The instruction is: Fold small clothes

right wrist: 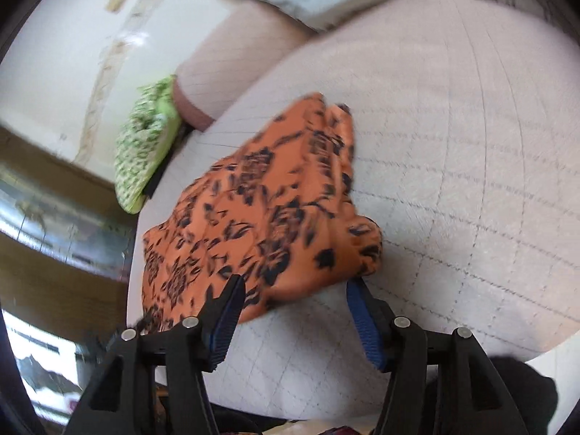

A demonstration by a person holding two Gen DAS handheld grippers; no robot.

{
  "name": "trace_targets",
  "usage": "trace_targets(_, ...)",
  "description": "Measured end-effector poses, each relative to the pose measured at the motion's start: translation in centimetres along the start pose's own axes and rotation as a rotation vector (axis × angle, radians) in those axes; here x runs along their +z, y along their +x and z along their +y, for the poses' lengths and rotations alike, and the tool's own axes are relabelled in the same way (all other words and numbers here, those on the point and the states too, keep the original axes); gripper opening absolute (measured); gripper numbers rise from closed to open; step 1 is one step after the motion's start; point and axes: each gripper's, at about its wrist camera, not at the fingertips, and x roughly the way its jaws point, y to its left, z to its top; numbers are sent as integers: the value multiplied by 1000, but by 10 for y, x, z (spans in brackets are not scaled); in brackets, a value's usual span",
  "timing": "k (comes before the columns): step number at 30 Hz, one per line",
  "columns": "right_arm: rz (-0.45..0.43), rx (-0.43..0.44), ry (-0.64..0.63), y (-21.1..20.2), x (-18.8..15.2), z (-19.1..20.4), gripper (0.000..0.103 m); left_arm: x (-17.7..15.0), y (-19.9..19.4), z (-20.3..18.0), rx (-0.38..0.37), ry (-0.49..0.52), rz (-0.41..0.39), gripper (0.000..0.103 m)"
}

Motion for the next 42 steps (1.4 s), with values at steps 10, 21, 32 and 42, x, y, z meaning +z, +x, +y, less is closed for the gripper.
trace_targets(10,16,1,-303,62,-12,113,40,28,22,-6,59,-22,-54,24)
trace_targets(21,115,-120,-408,182,-33,164,38,29,12,-27,105,144,-127,21)
trace_targets(32,100,-82,-467,181,-42,163,38,16,-4,-64,211,345,-248,21)
trace_targets(42,142,61,-347,136,-33,128,37,-1,-11,-86,290,476,-333,20)
